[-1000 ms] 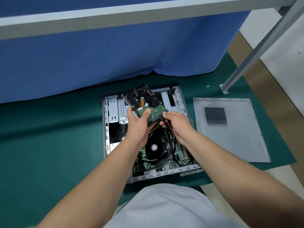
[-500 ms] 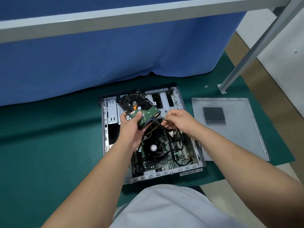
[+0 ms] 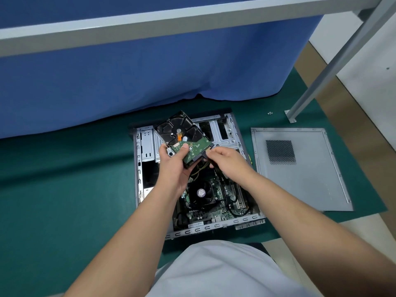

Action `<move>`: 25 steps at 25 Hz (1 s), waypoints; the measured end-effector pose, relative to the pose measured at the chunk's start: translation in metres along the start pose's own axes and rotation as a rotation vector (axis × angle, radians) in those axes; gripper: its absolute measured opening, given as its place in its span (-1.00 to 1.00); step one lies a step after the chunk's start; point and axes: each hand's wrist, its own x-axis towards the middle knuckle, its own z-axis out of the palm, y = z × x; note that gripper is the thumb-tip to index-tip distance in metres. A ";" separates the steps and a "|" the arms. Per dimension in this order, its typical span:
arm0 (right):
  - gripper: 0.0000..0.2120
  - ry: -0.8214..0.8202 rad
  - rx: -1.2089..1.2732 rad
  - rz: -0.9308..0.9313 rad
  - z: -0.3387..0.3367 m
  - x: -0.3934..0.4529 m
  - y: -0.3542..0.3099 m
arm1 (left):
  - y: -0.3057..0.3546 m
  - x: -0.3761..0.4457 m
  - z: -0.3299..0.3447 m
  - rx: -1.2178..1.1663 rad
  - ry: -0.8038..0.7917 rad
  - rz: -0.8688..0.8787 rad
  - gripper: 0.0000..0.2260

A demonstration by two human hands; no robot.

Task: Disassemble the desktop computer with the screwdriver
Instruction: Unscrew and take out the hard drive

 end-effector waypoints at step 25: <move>-0.74 -0.052 0.386 0.136 0.007 0.003 0.006 | -0.004 -0.011 0.013 0.109 -0.061 0.004 -0.72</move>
